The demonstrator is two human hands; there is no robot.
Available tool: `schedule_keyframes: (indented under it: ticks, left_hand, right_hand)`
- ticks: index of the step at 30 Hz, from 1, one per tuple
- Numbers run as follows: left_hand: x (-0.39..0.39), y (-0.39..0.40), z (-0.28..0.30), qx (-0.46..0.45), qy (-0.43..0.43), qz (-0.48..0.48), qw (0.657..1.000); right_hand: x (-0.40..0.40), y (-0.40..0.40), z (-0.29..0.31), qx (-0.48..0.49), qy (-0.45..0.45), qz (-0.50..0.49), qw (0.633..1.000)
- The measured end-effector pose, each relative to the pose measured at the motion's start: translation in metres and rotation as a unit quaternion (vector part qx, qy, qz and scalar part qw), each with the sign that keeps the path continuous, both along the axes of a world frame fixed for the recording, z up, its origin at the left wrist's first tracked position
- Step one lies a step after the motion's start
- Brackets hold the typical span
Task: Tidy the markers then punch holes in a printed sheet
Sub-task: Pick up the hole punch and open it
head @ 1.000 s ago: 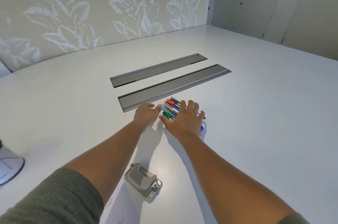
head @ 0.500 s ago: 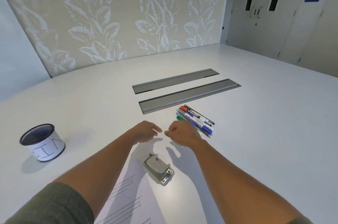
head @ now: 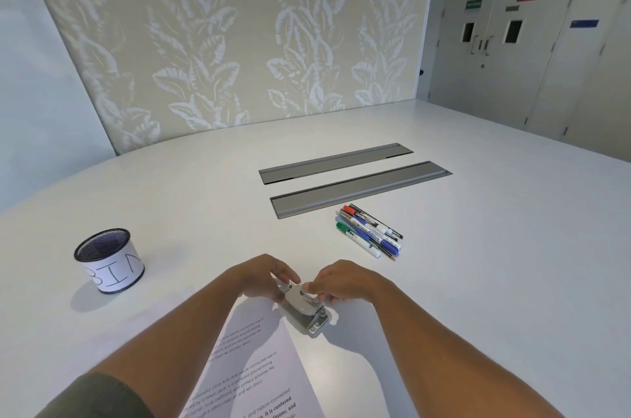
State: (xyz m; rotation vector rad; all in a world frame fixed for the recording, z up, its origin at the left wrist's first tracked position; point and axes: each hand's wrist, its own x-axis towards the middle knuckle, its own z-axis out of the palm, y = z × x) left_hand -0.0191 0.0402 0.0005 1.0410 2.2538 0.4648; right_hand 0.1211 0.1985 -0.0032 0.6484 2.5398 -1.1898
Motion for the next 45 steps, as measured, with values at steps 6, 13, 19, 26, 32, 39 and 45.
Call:
schedule_keyframes:
  ticks: [6,13,19,26,32,39,45]
  left_hand:
    - [0.005,-0.005,-0.009,0.036,0.025,0.03,0.999]
    - [0.011,-0.003,-0.01,0.077,0.046,0.066,0.994]
    - [0.002,-0.003,-0.009,0.105,0.088,0.091,0.986]
    - [-0.012,-0.004,0.0,0.142,0.109,0.175,0.968]
    - [-0.031,-0.008,0.005,0.158,0.117,0.255,0.947]
    - [-0.056,-0.017,0.003,0.18,0.132,0.323,0.92]
    - [-0.072,-0.023,-0.008,0.184,0.131,0.366,0.903]
  right_hand:
    - [0.003,-0.002,0.007,0.023,-0.019,0.069,0.997]
    - [-0.003,0.001,0.007,0.064,-0.072,0.149,0.984]
    - [-0.014,0.009,-0.002,0.064,-0.037,0.099,0.992]
    - [-0.033,0.01,-0.004,0.046,0.091,0.017,0.995]
    - [-0.064,0.0,-0.011,0.017,0.182,-0.046,0.982]
    - [-0.106,-0.015,-0.022,0.016,0.234,-0.077,0.969]
    - [-0.141,-0.021,-0.027,0.062,0.229,-0.04,0.971]
